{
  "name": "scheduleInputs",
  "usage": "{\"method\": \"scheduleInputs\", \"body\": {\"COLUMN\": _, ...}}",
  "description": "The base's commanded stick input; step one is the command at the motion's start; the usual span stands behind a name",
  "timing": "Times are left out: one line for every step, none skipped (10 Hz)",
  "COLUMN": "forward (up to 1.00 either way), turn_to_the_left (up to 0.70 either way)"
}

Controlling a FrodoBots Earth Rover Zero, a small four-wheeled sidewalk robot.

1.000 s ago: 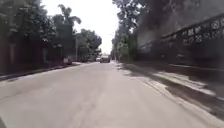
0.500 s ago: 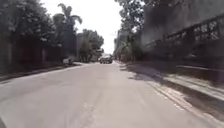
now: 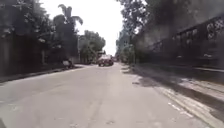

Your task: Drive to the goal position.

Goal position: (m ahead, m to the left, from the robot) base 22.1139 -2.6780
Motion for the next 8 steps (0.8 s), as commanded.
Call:
{"method": "scheduleInputs", "body": {"forward": 1.00, "turn_to_the_left": 0.00}}
{"method": "scheduleInputs", "body": {"forward": 1.00, "turn_to_the_left": -0.31}}
{"method": "scheduleInputs", "body": {"forward": 1.00, "turn_to_the_left": -0.40}}
{"method": "scheduleInputs", "body": {"forward": 1.00, "turn_to_the_left": -0.40}}
{"method": "scheduleInputs", "body": {"forward": 1.00, "turn_to_the_left": -0.40}}
{"method": "scheduleInputs", "body": {"forward": 1.00, "turn_to_the_left": -0.40}}
{"method": "scheduleInputs", "body": {"forward": 1.00, "turn_to_the_left": -0.40}}
{"method": "scheduleInputs", "body": {"forward": 1.00, "turn_to_the_left": -0.25}}
